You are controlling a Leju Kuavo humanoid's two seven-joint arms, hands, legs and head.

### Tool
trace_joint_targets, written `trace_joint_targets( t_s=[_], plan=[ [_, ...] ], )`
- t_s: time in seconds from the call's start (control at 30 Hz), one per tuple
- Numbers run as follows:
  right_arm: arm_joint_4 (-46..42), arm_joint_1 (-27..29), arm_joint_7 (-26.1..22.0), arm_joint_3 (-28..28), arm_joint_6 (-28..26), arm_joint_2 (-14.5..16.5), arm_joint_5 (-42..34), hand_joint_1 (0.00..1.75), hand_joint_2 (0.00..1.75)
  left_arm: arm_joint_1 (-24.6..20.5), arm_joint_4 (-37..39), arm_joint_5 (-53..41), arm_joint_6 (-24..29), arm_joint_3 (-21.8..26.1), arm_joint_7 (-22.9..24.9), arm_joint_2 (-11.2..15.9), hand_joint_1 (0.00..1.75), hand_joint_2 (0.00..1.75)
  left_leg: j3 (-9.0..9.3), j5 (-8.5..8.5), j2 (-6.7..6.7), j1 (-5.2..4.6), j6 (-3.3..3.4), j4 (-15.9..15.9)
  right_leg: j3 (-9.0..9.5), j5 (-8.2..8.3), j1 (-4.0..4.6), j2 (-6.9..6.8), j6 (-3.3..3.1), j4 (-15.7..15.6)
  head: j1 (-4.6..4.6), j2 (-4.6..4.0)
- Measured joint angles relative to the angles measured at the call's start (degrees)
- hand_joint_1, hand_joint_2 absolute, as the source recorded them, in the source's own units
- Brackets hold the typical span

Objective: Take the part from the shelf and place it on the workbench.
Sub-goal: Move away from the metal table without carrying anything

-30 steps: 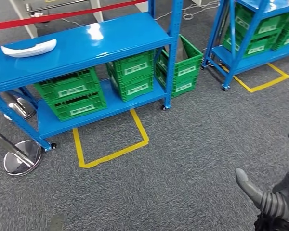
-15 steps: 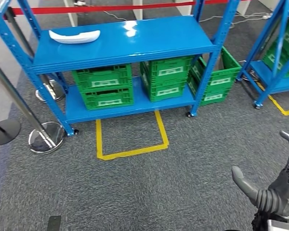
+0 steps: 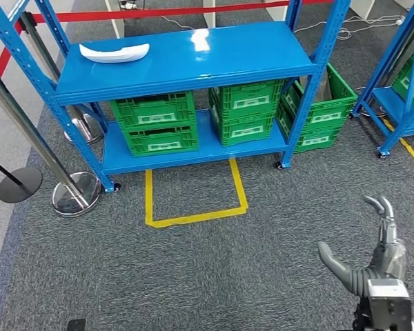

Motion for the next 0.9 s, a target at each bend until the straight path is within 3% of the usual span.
trace_joint_targets(
  t_s=[0.07, 0.17, 0.23, 0.33, 0.37, 0.4, 0.43, 0.5, 0.57, 0.67, 0.73, 0.77, 0.83, 0.87, 0.9],
  plan=[
    [2.6, -0.7, 0.8, -0.1, 1.0, 0.0, -0.6, 0.0, 1.75, 0.7, 0.0, 2.1, -1.3, -1.8, 0.9, 0.4, 0.0, 1.75, 2.65, 1.5, 0.17, -0.25, 0.62, -5.7, -0.05, -0.11, 0.17, -0.2, 0.4, 0.1, 0.04, 0.0],
    [6.6, -1.2, 1.8, -0.2, 2.4, 0.0, -1.4, 0.0, 1.75, 1.6, 0.0, 4.9, -2.9, -4.6, 2.1, 0.8, 0.0, 1.75, 3.05, 1.47, 0.03, -0.35, 1.23, -7.2, -0.24, -0.09, 0.16, -0.55, 1.34, -0.1, 0.07, 0.0],
    [9.5, -1.5, 2.3, -0.3, 3.2, 0.0, -2.0, 0.0, 1.75, 2.1, 0.0, 6.8, -4.0, -6.4, 2.8, 1.0, 0.0, 1.75, 3.38, 1.85, 0.0, -0.07, 1.83, -7.9, -0.97, -1.3, 0.12, -0.2, 1.88, 1.4, 0.19, 0.0],
    [14.5, -1.4, 3.3, -0.5, 4.5, 0.0, -2.8, 0.0, 1.75, 2.2, -0.3, 9.4, -5.6, -9.2, 3.9, 1.6, 0.0, 1.75, 3.48, 2.01, 0.01, 0.04, 2.31, -8.2, -5.81, -6.13, 0.0, 0.37, 2.43, 11.3, 0.48, 0.0],
    [16.2, -1.2, 3.7, -0.5, 4.9, 0.1, -3.0, 0.0, 1.75, 2.2, -0.5, 10.3, -6.1, -10.1, 4.3, 1.8, 0.0, 1.75, 3.48, 2.0, 0.01, 0.01, 2.33, -8.2, -7.41, -7.04, -0.03, 0.4, 2.56, 14.4, 0.49, 0.0],
    [18.0, -1.0, 4.0, -0.5, 5.3, 0.1, -3.3, 0.0, 1.75, 2.2, -0.8, 11.1, -6.6, -10.9, 4.7, 1.9, 0.0, 1.75, 3.5, 1.98, -0.01, -0.01, 2.32, -8.2, -8.19, -6.89, -0.05, 0.41, 2.64, 15.6, 0.5, 0.0],
    [19.7, -0.8, 4.2, -0.5, 5.7, 0.1, -3.5, 0.0, 1.75, 2.1, -1.1, 11.9, -7.1, -11.8, 5.0, 2.1, 0.0, 1.75, 3.55, 1.95, -0.06, 0.0, 2.27, -8.2, -7.81, -5.61, -0.1, 0.4, 2.68, 14.5, 0.51, 0.0],
    [23.1, -0.6, 4.7, -0.5, 6.4, 0.2, -3.9, 0.0, 1.75, 2.0, -2.0, 13.4, -8.0, -13.5, 5.6, 2.3, 0.0, 1.75, 3.69, 1.77, -0.19, 0.01, 1.97, -8.0, -4.35, -1.69, -0.3, 0.45, 2.71, 7.1, 0.52, 0.0],
    [26.4, -0.5, 5.2, -0.5, 7.2, 0.4, -4.4, 0.0, 1.75, 1.8, -2.8, 14.9, -8.9, -15.3, 6.3, 2.7, 0.0, 1.75, 3.63, 1.49, -0.31, -0.21, 1.4, -7.6, -1.17, 0.2, -0.34, 0.7, 2.36, 1.1, 0.46, 0.0],
    [31.2, -0.4, 6.1, -0.6, 8.5, 0.9, -5.1, 0.0, 1.75, 2.0, -3.7, 17.5, -10.4, -18.1, 7.4, 3.4, 0.0, 1.75, 3.54, 1.44, -0.37, -0.31, 0.67, -7.4, -0.49, 0.32, -0.2, 0.86, 1.4, 0.1, 0.38, 0.0],
    [34.0, -0.7, 6.7, -0.6, 9.3, 1.3, -5.6, 0.0, 1.75, 2.4, -4.0, 19.3, -11.4, -20.0, 8.1, 3.8, 0.0, 1.75, 3.09, 0.26, -0.29, -0.15, 0.15, -6.1, -0.43, 0.45, -0.31, 0.69, 0.71, -0.1, 0.29, 0.0],
    [35.4, -0.9, 7.0, -0.6, 9.8, 1.5, -5.9, 0.0, 1.75, 2.6, -4.1, 20.2, -12.0, -21.1, 8.5, 3.9, 0.0, 1.75, 2.19, -1.21, -0.23, -0.07, -0.14, -3.9, -0.4, 0.47, -0.41, 0.56, 0.37, -0.1, 0.19, 0.0],
    [38.1, -1.6, 7.7, -0.6, 10.7, 1.9, -6.4, 0.0, 1.75, 3.6, -4.1, 22.1, -13.2, -23.2, 9.3, 4.1, 0.0, 1.75, -1.01, -5.11, -0.12, 0.08, -0.6, 3.5, -0.42, 0.4, -0.36, 0.35, -0.04, -0.1, -0.01, 0.0],
    [39.3, -2.1, 8.1, -0.6, 11.1, 2.2, -6.7, 0.0, 1.75, 4.3, -4.1, 23.1, -13.8, -24.2, 9.8, 4.2, 0.0, 1.75, -2.54, -6.44, -0.11, 0.13, -0.7, 7.0, -0.42, 0.37, -0.32, 0.29, -0.1, -0.1, -0.02, 0.0],
    [40.5, -2.6, 8.4, -0.6, 11.6, 2.4, -7.0, 0.0, 1.75, 5.1, -4.0, 24.1, -14.3, -25.3, 10.2, 4.3, 0.0, 1.75, -3.35, -6.74, -0.11, 0.14, -0.71, 8.9, -0.39, 0.34, -0.28, 0.26, -0.13, -0.1, -0.02, 0.0]
  ],
)
